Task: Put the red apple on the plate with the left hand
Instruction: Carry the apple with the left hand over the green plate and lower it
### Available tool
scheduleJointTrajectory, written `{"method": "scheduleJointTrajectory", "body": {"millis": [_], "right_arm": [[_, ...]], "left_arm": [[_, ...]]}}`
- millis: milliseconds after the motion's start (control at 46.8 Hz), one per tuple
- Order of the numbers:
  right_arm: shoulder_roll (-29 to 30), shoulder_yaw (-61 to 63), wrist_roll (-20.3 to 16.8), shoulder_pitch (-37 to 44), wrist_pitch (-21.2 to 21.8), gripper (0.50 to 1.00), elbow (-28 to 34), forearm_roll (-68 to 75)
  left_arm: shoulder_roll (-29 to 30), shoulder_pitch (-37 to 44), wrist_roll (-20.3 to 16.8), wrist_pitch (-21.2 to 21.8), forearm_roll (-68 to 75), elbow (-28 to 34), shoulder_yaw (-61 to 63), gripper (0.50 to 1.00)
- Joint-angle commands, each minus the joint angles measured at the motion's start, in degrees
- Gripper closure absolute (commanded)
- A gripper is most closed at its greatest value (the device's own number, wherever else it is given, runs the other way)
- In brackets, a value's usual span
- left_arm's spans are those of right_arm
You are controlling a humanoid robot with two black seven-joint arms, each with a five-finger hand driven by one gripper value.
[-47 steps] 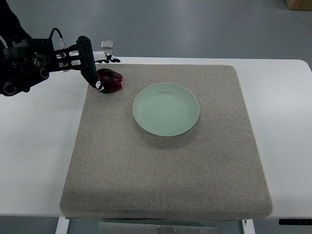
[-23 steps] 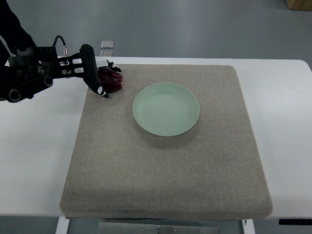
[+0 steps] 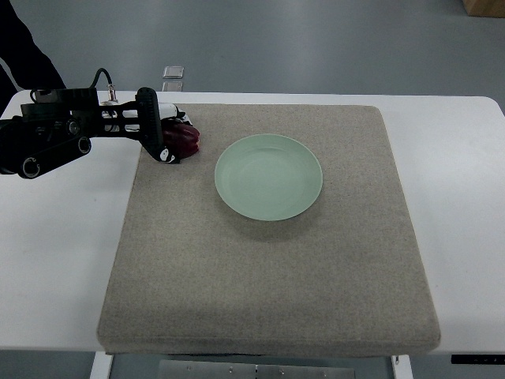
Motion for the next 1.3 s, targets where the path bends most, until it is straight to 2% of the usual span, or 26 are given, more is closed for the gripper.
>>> {"method": "scheduleJointTrajectory", "body": {"millis": [0, 448, 726, 961, 1281], "right_arm": [[0.0, 0.0, 0.0, -0.02, -0.01, 0.57, 0.0, 0.0], [0.0, 0.0, 0.0, -0.02, -0.01, 0.57, 0.0, 0.0], [0.0, 0.0, 0.0, 0.07, -0.01, 0.57, 0.0, 0.0], [0.0, 0.0, 0.0, -0.02, -0.01, 0.57, 0.0, 0.0], [0.0, 0.0, 0.0, 0.07, -0.01, 0.57, 0.0, 0.0]], "left_arm": [[0.17, -0.15, 0.03, 0.15, 0.58, 0.0, -0.04, 1.0], [-0.09, -7.26, 0.03, 0.15, 0.32, -1.93, -1.19, 1.0], [-3.34, -11.83, -0.15, -0.2, 0.58, -7.73, -1.27, 1.0], [-7.38, -11.31, -0.24, -0.9, 2.78, -10.89, -1.1, 1.0], [-8.53, -9.64, -0.15, -2.66, 6.65, -14.06, -0.4, 1.0]]}}
